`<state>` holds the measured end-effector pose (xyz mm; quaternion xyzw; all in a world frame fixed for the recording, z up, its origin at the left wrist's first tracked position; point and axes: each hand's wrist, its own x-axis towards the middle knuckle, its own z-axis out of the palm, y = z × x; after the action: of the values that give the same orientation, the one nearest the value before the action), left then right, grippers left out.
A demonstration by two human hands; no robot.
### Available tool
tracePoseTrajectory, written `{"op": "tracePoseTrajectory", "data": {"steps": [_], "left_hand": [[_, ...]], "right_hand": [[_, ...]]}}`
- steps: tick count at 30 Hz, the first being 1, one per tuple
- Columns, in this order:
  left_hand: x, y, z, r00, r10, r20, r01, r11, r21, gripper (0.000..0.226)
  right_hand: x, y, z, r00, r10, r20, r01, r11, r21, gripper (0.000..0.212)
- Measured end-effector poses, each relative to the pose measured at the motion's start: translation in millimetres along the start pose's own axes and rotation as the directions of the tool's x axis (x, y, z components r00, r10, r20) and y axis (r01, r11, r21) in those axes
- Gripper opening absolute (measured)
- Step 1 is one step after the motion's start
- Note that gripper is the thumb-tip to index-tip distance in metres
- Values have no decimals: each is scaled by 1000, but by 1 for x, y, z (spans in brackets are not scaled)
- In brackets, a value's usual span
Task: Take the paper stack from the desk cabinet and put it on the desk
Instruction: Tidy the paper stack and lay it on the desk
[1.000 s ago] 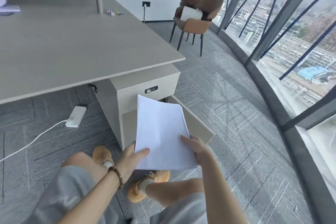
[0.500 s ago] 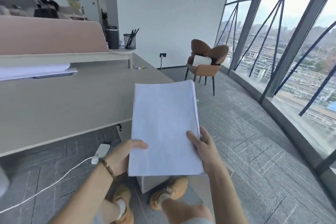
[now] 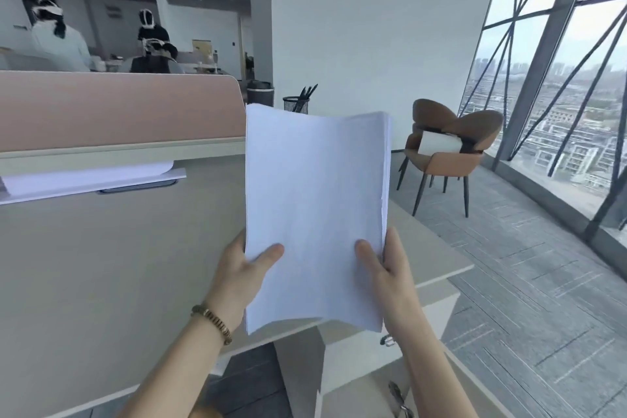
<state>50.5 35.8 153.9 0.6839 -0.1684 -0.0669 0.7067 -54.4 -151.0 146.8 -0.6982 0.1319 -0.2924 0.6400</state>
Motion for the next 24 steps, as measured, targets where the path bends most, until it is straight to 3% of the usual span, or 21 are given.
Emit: {"op": "tracePoseTrajectory", "data": {"steps": [5,9,13,17,24], "left_hand": [[35,-9,-8,994,74,-77,-73,997,16,27],[43,-21,-19,998,38,-58,-33,996,78,25],[49,-28,-27,998,-59,-34,61,997,51,18],[60,-13,-27,998,-15,-65,11,998,-62,33],[71,-12,-11,986,21,-165,-30,998,-53,12]], "right_hand": [[40,11,30,998,-67,-14,67,998,-3,36],[52,21,39,997,-80,15,81,995,-53,5],[62,18,38,998,-58,21,59,997,-46,18],[82,-2,39,995,-90,45,88,995,46,21],[101,-14,44,989,-132,60,131,991,24,38]]}}
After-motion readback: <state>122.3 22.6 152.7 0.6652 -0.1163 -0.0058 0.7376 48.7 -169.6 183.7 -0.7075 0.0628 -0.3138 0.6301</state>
